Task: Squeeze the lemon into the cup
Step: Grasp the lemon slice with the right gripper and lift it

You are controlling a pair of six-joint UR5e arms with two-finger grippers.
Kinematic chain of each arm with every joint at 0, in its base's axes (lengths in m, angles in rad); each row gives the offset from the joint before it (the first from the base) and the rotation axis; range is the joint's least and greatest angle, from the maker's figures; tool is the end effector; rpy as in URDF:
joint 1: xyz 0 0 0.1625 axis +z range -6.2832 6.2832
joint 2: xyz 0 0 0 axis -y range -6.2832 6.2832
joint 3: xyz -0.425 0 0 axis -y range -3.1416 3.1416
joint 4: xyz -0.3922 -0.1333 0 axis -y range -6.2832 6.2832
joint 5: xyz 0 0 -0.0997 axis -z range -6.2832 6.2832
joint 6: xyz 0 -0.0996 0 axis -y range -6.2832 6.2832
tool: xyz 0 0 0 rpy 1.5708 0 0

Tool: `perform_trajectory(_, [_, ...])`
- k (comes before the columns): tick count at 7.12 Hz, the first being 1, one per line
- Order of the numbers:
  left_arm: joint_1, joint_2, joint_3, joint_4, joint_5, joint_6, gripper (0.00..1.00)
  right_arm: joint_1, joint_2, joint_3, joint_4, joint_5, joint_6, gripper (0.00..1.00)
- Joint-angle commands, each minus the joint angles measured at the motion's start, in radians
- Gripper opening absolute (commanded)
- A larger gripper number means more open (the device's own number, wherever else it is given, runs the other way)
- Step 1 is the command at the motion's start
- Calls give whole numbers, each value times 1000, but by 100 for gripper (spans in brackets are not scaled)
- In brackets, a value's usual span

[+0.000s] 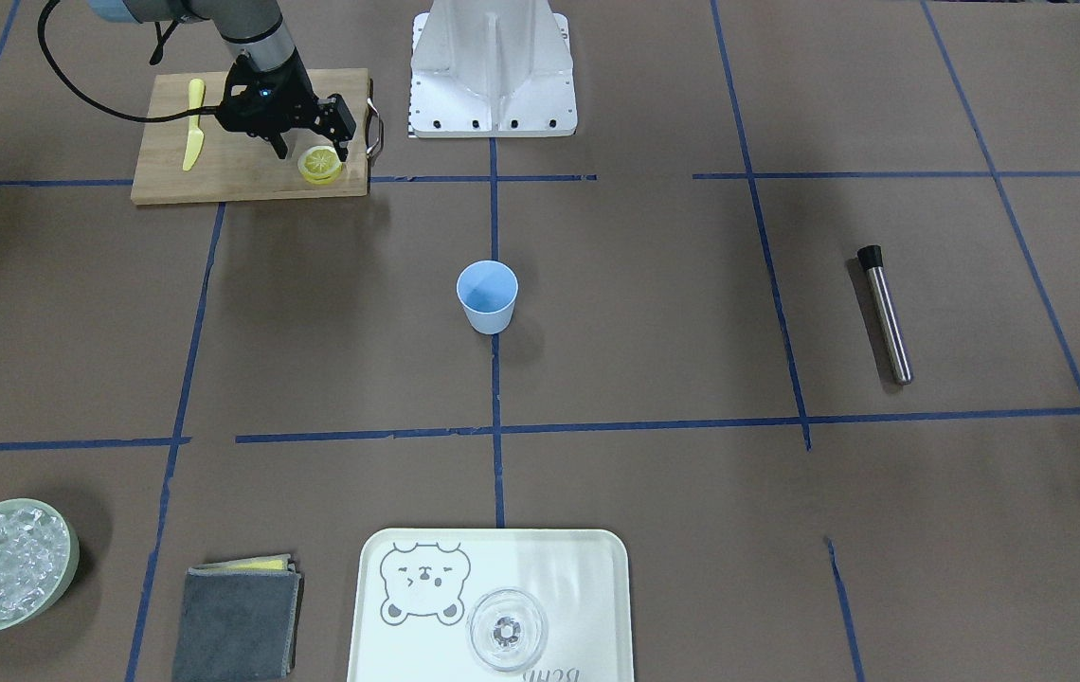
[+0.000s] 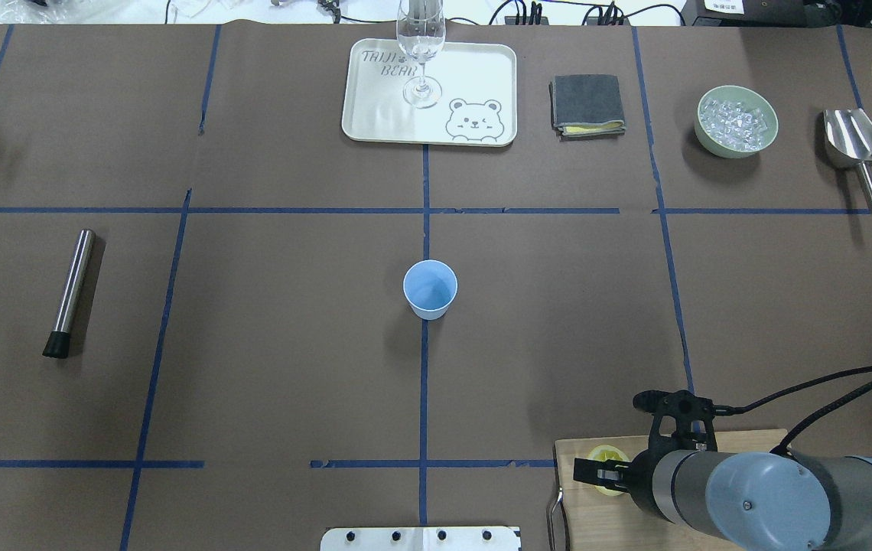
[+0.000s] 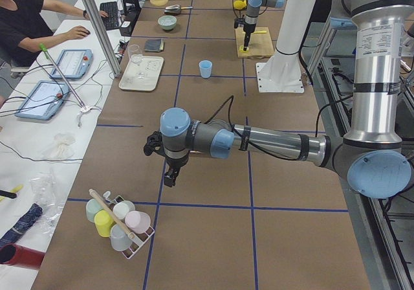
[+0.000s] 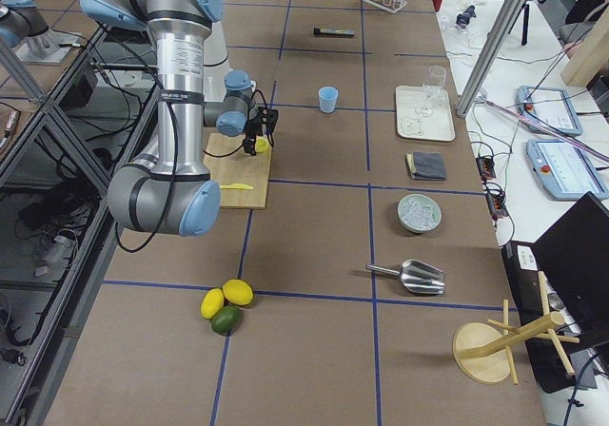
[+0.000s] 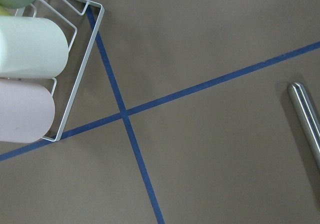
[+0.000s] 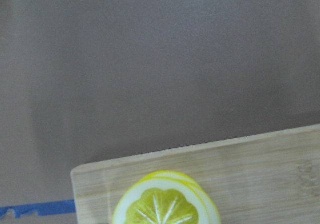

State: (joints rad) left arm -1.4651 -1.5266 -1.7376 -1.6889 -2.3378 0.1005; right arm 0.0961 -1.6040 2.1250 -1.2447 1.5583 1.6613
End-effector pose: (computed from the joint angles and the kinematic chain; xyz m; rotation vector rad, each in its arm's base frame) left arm -0.0127 -0.4885 0.5850 0.2275 0.7663 0.2874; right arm -0.4516 -0.1787 0.3833 0.0141 -0.8483 0.1806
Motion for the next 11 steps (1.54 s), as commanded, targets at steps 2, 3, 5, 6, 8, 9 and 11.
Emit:
perform_trajectory(2, [-1, 2, -2, -2, 0, -1, 100, 1, 26, -10, -13, -1, 0, 100])
perform_trajectory(3, [0, 2, -2, -2, 0, -1, 100, 4, 19, -13, -24, -1, 0, 100])
perform_trajectory(5, [-1, 3, -4, 0, -2, -1, 100, 4, 26, -25, -25, -1, 0, 98])
perform_trajectory(6, [-1, 3, -7, 0, 0, -1, 100, 4, 26, -27, -25, -1, 0, 98])
perform_trajectory(8, [-1, 3, -10, 0, 0, -2, 100, 10, 21, -24, -25, -1, 0, 74])
perform_trajectory(9, [-1, 5, -10, 0, -2, -2, 100, 10, 21, -20, -25, -3, 2, 54])
perform_trajectory(11, [-1, 5, -11, 0, -2, -2, 100, 26, 16, -14, -25, -3, 0, 43])
